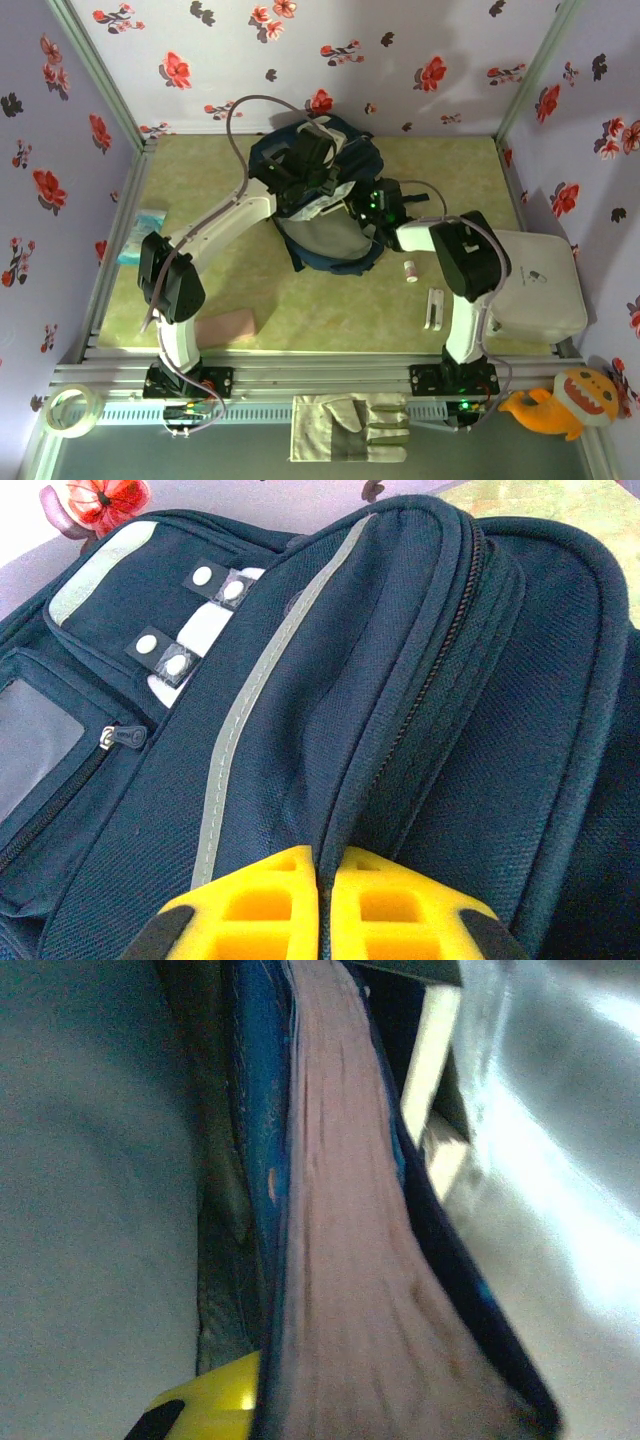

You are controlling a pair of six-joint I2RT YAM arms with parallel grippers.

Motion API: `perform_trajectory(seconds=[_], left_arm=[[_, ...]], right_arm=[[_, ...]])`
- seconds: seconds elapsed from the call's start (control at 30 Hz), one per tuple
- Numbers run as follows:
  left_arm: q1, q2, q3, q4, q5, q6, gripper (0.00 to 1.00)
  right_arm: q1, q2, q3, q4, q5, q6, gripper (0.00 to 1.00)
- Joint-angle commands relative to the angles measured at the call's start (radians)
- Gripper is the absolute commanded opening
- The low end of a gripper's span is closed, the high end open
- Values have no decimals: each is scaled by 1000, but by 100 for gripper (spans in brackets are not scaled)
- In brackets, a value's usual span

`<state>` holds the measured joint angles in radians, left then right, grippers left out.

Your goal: Pack books, pencil case, and school supplies into a backpack

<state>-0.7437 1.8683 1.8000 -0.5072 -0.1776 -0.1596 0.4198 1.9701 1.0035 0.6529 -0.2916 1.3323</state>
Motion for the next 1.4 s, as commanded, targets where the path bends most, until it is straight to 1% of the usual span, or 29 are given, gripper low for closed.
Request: perform_trajectory(seconds=[0.0, 0.13, 0.3, 0.4, 0.47, 0.5, 0.6, 0.67, 0.8, 0.9, 1.0, 1.07, 1.17, 1.27, 1.37], left_arm=[[23, -77, 12, 123, 16, -55, 0], [32, -80, 10, 117, 35, -69, 0], [46, -72, 17, 108, 53, -88, 0], [59, -74, 11, 107, 64, -107, 0], [65, -72, 8, 104, 78, -115, 0], [68, -71, 9, 97, 81, -116, 0], [81, -61, 18, 81, 99, -123, 0], [91, -49, 24, 74, 117, -131, 0], [105, -31, 27, 64, 139, -147, 0], [114, -26, 20, 56, 153, -152, 0], [122, -15, 19, 32, 194, -145, 0], [125, -5, 10, 19, 232, -143, 0], [125, 1, -28, 15, 272, -137, 9], [127, -5, -82, 16, 276, -145, 28], [137, -19, -132, 18, 276, -166, 43]], right_arm=[[7, 64, 87, 11, 2, 69, 10], [8, 125, 139, 65, 7, 156, 10], [12, 178, 247, -44, 11, 157, 14], [13, 210, 278, -44, 12, 176, 19], [13, 218, 278, -34, 11, 185, 25], [13, 214, 271, -29, 8, 189, 30], [14, 171, 215, 2, 16, 190, 43], [13, 114, 160, 20, 31, 183, 49], [13, -5, 58, 20, 50, 165, 54], [5, -92, -41, 22, 41, 149, 56], [-20, -165, -144, 24, 25, 138, 58], [-39, -225, -223, 24, 40, 130, 59], [-70, -333, -322, -44, 101, 94, 62], [-106, -444, -398, -119, 165, 55, 68], [-138, -537, -412, -250, 200, -10, 70]])
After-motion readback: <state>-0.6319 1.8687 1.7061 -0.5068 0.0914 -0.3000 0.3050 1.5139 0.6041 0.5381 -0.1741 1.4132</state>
